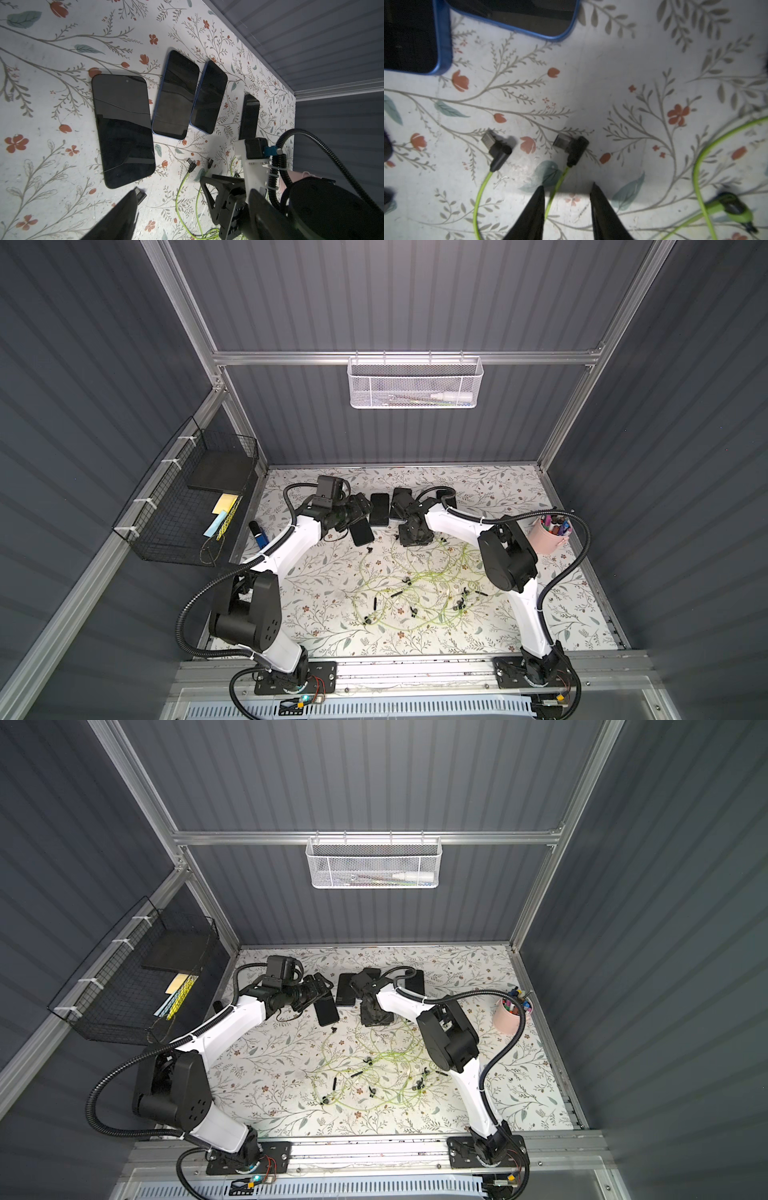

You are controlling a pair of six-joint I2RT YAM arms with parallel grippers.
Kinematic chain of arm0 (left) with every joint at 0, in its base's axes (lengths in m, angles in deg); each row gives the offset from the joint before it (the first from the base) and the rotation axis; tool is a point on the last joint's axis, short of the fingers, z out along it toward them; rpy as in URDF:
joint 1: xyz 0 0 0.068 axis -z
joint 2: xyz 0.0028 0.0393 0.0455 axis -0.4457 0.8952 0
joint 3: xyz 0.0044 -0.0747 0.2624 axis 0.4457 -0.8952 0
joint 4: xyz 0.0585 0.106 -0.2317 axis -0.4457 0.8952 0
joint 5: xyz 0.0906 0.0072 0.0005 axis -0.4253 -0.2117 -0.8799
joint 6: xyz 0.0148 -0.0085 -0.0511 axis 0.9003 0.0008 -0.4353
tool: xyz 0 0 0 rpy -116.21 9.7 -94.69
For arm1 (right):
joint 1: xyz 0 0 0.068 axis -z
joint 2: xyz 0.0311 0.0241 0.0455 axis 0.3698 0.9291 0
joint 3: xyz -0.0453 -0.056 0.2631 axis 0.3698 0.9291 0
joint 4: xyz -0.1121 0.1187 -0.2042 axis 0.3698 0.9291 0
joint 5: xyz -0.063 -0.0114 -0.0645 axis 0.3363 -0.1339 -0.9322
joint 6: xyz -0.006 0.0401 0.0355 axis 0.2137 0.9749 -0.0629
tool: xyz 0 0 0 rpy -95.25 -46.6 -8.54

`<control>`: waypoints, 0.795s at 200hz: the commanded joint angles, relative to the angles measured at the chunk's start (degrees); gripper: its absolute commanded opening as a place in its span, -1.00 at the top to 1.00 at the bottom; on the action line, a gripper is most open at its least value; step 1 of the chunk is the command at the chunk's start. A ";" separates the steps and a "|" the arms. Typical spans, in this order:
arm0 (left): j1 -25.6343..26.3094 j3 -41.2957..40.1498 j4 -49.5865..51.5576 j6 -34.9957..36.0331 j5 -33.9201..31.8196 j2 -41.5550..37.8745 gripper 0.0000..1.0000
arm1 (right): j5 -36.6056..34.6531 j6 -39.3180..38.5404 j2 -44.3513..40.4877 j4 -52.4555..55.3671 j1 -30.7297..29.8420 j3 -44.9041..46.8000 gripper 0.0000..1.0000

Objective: Plug wired earphones into phones
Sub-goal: Pick up the wired earphone from the center of the board.

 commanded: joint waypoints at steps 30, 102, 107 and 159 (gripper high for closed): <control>-0.01 -1.19 -1.18 0.43 1.77 0.18 -0.67 | -0.82 -0.74 4.29 5.58 -0.84 -3.24 0.26; 1.13 -6.10 -14.03 -7.91 13.36 2.76 -0.54 | 0.00 -6.63 -0.32 4.36 -0.62 -0.15 1.00; 1.49 -6.53 -14.97 -8.60 13.62 3.02 -0.51 | 0.17 -7.47 -1.33 3.67 -0.51 0.73 1.00; 5.19 -9.55 -24.27 -14.74 16.80 5.62 -0.19 | 5.24 -12.65 -14.07 -5.10 0.82 12.56 1.00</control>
